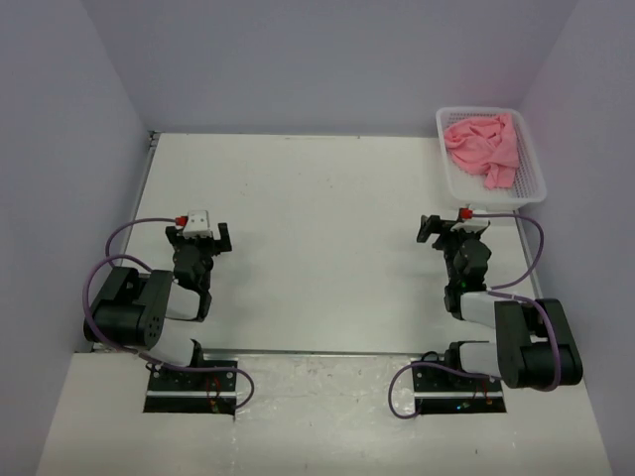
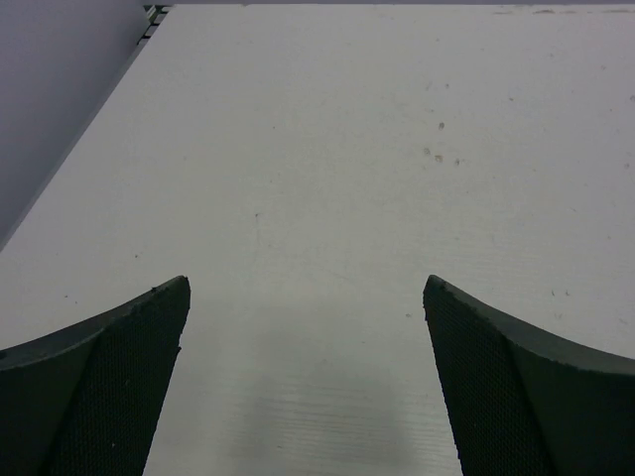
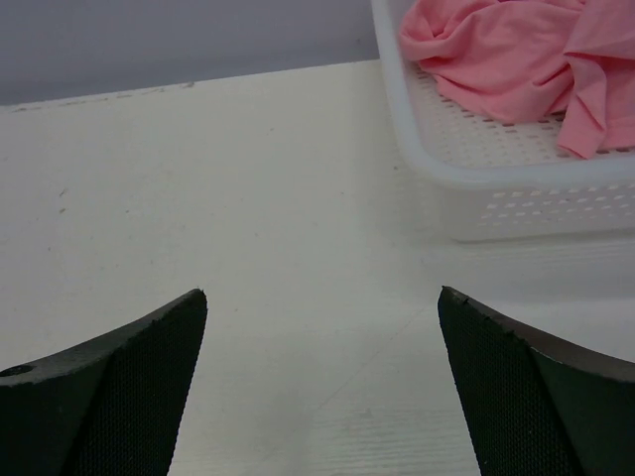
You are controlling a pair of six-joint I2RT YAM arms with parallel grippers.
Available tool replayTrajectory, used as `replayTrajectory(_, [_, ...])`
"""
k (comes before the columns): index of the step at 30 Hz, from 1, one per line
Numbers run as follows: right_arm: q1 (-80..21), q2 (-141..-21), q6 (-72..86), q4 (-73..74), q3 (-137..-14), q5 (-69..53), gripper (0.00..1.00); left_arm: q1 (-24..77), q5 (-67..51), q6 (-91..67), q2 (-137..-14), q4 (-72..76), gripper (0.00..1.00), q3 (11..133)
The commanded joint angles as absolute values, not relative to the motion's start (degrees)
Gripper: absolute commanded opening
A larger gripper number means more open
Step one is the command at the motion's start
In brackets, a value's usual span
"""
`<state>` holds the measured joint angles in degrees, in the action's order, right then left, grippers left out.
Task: Fold and stack the t-shirts
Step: Grab crumpled tshirt from bin with the right arm
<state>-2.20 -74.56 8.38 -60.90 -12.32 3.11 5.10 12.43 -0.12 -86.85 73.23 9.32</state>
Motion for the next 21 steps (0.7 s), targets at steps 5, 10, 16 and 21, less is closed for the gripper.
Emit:
replayTrajectory(5, [-2.0, -74.3, 6.9, -63.5, -14.2, 1.4, 0.99, 4.6, 12.6, 1.2, -86.2, 77.2, 1.00, 9.6])
replayTrajectory(10, [-2.0, -74.4, 6.9, -63.5, -14.3, 1.4, 0.99, 4.6, 12.5, 1.2, -86.2, 77.2, 1.00, 9.6])
replayTrajectory(16, [-4.0, -73.7, 6.6, -64.8, -13.6, 7.6, 0.99, 4.8, 15.0, 0.9, -82.3, 69.7, 1.00, 12.5])
replayTrajectory(21, [-6.4, -65.3, 6.9, -48.2, -19.7, 14.6, 0.99, 6.6, 26.6, -1.5, -76.5, 49.0, 1.00, 23.1])
